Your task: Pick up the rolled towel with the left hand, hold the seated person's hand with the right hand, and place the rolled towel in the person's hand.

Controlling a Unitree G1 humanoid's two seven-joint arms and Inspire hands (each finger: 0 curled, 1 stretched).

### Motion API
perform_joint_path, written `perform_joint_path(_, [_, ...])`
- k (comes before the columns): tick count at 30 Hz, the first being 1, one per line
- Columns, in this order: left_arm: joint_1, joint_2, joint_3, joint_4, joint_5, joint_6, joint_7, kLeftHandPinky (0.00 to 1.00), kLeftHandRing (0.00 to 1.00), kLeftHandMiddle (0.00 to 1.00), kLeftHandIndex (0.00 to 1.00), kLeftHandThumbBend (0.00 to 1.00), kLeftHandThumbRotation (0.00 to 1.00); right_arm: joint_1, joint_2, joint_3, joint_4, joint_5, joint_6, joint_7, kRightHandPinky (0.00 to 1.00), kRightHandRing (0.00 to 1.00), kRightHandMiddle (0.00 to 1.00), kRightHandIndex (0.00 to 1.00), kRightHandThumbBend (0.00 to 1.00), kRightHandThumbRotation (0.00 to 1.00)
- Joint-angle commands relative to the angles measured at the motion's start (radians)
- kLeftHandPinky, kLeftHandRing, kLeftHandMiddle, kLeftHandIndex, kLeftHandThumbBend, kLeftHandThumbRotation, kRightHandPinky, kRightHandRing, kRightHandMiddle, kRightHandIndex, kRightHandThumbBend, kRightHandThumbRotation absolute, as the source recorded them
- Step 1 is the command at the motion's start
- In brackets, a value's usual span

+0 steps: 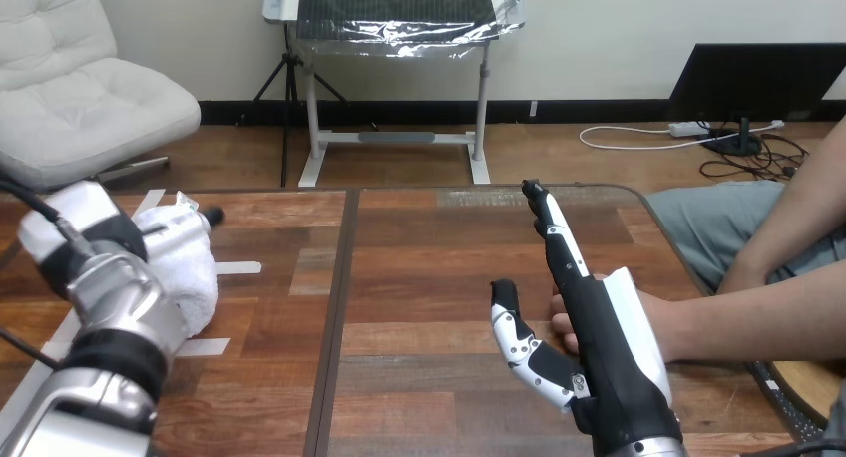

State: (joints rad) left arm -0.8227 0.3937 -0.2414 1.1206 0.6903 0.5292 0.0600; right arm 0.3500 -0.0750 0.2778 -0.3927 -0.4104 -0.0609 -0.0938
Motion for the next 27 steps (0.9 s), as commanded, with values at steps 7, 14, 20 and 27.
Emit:
perform_joint_path(7, [-0.159, -0.028, -0.032, 0.144, -0.047, -0.051, -0.045, 0.70, 0.74, 0.82, 1.00, 1.00, 0.95, -0.054, 0.011, -0.007, -0.084, -0.012, 0.008, 0.011, 1.00, 1.00, 1.00, 1.00, 0.00, 0.00])
perform_joint_path(14, [-0.158, -0.037, -0.039, 0.171, -0.070, -0.069, -0.048, 0.68, 0.69, 0.75, 1.00, 1.00, 0.93, -0.048, 0.004, -0.008, -0.096, -0.017, 0.016, 0.024, 1.00, 1.00, 1.00, 1.00, 0.01, 0.00])
perform_joint_path(20, [-0.148, -0.048, -0.034, 0.178, -0.091, -0.079, -0.029, 0.60, 0.62, 0.68, 0.99, 1.00, 0.91, -0.043, 0.001, -0.010, -0.103, -0.021, 0.023, 0.031, 1.00, 1.00, 1.00, 1.00, 0.02, 0.00])
perform_joint_path(27, [-0.136, -0.060, -0.067, 0.189, -0.083, -0.080, -0.029, 0.42, 0.46, 0.55, 0.98, 1.00, 0.91, -0.040, 0.000, -0.017, -0.106, -0.014, 0.025, 0.039, 1.00, 1.00, 1.00, 1.00, 0.02, 0.00])
